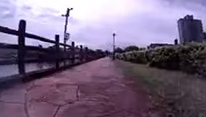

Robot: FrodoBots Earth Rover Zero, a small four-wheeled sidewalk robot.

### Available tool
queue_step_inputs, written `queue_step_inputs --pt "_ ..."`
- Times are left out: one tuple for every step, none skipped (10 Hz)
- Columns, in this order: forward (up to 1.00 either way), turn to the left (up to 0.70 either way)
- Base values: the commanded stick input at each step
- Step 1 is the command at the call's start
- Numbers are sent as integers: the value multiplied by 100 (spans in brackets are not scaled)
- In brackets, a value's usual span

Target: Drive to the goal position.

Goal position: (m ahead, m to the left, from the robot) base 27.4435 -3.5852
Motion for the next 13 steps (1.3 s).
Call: queue_step_inputs --pt "100 0" --pt "100 0" --pt "100 0" --pt "100 0" --pt "100 0" --pt "100 0" --pt "100 0" --pt "100 0" --pt "100 0" --pt "100 0" --pt "100 0" --pt "100 0" --pt "100 0"
